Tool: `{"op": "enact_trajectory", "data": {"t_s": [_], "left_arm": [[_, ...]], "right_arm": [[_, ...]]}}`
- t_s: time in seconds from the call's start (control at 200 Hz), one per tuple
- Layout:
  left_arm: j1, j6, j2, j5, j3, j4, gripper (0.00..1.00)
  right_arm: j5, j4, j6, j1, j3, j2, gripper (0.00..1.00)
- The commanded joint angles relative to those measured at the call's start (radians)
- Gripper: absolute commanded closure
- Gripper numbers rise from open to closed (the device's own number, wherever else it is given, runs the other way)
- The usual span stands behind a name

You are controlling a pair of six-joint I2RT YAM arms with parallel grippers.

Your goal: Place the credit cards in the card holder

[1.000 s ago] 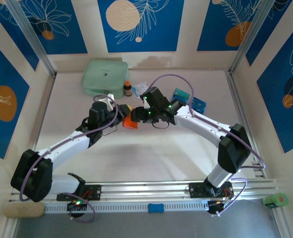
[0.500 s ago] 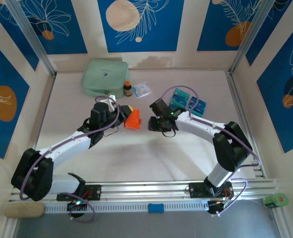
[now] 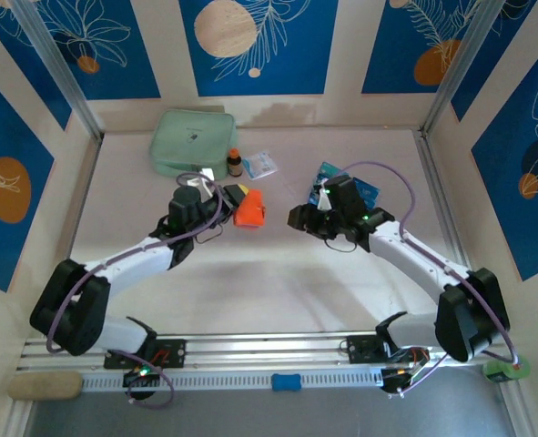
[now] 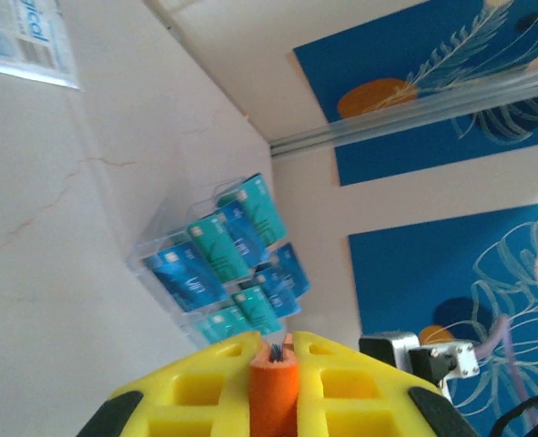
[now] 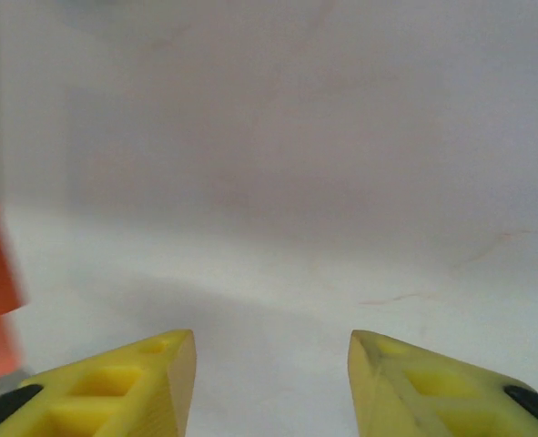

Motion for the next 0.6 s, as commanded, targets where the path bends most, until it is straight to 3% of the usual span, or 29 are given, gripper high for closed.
{"op": "enact_trajectory", "data": {"t_s": [0.0,0.22,0.435,0.595], "left_arm": [[-0.007,-0.116,0.022,-0.001,0.019,0.183,1.0],[-0.007,-0.151,0.018,-0.021,0.029,0.226,1.0],[-0.007,-0.166,0.016,-0.032,0.03,0.239,1.0],[-0.007,-0.198,0.025,-0.049,0.027,0.282,1.0]], "right_arm": [[-0.224,0.165,0.075,0.002,0.003,-0.022,0.42],[-0.257,0.239,0.138,0.022,0.107,0.038,0.32],[-0.266,0.284,0.166,0.047,0.197,0.15,0.32],[-0.268,0.371,0.203,0.032,0.16,0.189,0.39]]}}
